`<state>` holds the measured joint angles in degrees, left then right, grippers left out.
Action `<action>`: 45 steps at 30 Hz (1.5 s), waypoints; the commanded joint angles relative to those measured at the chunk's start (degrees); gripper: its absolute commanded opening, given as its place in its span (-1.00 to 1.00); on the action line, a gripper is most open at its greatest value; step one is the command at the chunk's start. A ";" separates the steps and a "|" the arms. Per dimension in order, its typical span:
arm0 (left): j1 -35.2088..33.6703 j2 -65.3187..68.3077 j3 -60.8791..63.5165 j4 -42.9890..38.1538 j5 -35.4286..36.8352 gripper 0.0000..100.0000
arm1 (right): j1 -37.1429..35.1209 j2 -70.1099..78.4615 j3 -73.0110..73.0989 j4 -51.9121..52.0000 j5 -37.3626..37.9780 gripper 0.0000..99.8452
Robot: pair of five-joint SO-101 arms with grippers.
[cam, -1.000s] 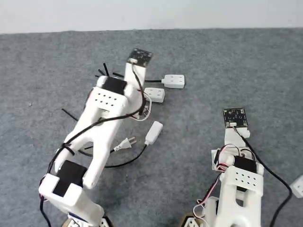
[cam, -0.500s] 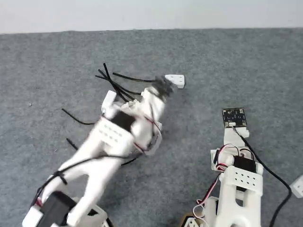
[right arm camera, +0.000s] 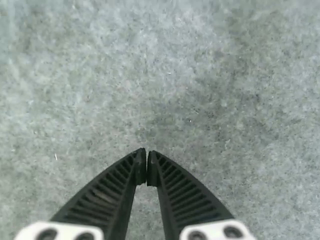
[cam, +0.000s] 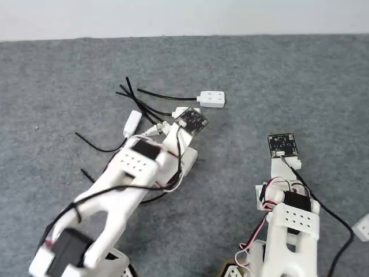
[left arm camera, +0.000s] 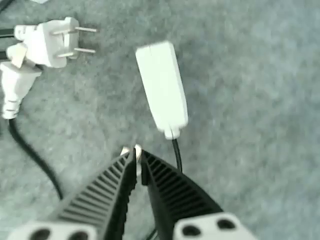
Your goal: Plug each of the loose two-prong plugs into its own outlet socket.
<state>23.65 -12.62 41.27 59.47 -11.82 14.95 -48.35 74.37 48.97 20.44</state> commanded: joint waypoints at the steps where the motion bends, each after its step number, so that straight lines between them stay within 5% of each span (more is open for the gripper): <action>1: 1.05 -11.96 4.44 -0.53 -1.85 -0.74 | -0.48 -1.54 -0.44 -1.36 0.62 -0.97; 5: 5.36 -20.66 8.48 -0.53 -1.76 -0.38 | -0.48 -1.54 -0.44 -1.36 0.62 -0.97; 10: 9.41 -20.13 7.16 -2.99 1.05 -0.41 | -0.48 -1.54 -0.44 -1.27 0.62 -0.97; 16: 9.05 -3.69 -0.31 -5.80 -1.41 -0.37 | -0.40 -1.54 -0.35 -1.27 0.62 -0.97; 29: -3.25 30.33 -26.59 -5.36 -1.41 -0.38 | -0.40 -1.54 -0.35 -1.27 0.62 -0.97; 33: -2.73 31.03 -28.44 -1.23 -1.67 -0.53 | -0.40 -1.54 -0.35 -1.27 0.62 -0.97; 38: -0.79 31.03 -28.53 -0.88 -1.14 -0.97 | -0.40 -1.54 -0.35 -1.27 0.62 -0.97; 41: 1.23 30.95 -28.53 1.76 7.74 -0.97 | -0.40 -1.54 -0.35 -1.27 0.62 -0.97; 45: 2.02 30.95 -31.60 8.18 33.85 -0.97 | -0.40 -1.54 -0.35 -1.27 0.53 -0.97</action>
<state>25.05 18.68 13.93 62.90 2.68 14.95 -48.35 74.37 48.53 20.44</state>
